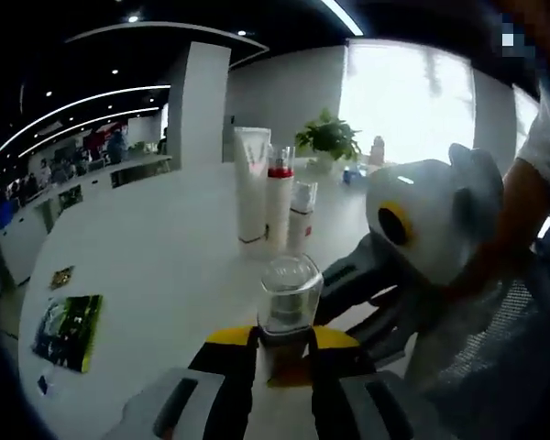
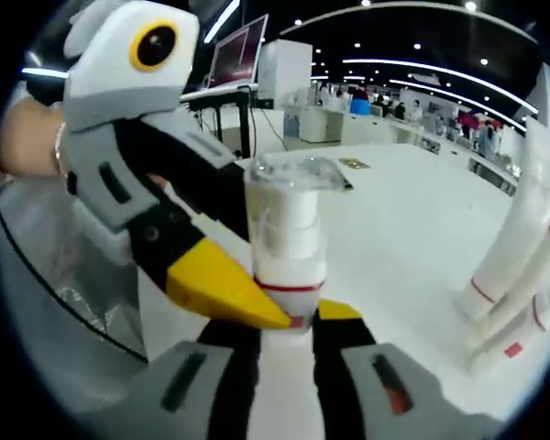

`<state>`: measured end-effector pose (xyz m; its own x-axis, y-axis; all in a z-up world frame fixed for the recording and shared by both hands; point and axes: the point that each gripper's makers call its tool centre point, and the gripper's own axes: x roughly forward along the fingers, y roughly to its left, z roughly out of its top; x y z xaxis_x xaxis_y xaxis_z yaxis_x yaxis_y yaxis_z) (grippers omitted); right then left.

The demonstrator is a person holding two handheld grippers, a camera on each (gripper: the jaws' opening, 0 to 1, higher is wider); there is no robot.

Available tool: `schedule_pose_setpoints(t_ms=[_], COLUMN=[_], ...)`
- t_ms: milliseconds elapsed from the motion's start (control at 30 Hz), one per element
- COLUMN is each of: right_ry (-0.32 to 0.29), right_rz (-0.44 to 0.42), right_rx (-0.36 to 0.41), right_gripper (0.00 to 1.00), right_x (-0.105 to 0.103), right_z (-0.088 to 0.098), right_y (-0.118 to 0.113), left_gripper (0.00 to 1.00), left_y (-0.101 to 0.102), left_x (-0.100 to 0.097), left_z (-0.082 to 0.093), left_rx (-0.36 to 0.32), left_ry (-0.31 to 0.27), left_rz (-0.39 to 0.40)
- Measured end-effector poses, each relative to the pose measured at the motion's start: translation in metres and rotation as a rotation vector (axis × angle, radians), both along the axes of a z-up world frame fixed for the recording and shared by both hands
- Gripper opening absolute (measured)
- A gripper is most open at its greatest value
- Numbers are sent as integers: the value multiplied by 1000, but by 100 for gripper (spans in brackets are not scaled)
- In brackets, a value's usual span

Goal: Arrange the skincare products in the storage area until every visible bottle or jar stands upright without overlapping.

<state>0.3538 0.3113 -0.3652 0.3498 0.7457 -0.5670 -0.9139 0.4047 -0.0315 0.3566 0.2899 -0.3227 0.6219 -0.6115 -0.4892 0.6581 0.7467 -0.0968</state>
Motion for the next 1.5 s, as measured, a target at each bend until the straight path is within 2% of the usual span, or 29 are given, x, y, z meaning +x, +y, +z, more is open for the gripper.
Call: schedule_pose_setpoints(t_ms=[167, 333, 667, 933, 1500], right_ry=[2, -5, 1, 1, 15], right_rz=[-18, -22, -22, -8, -12], right_rx=[9, 12, 2, -30, -40], right_gripper=[21, 21, 21, 21, 21], right_x=[0, -1, -2, -2, -1], right_z=[0, 0, -3, -6, -9], right_y=[1, 0, -2, -2, -2], left_gripper=[23, 24, 23, 23, 23], left_y=[2, 1, -2, -2, -1], left_x=[0, 1, -2, -2, 0], left_z=[-2, -3, -5, -8, -10], left_rx=[-39, -40, 10, 36, 58], left_ry=[33, 44, 21, 29, 39], left_rz=[38, 42, -22, -50, -66])
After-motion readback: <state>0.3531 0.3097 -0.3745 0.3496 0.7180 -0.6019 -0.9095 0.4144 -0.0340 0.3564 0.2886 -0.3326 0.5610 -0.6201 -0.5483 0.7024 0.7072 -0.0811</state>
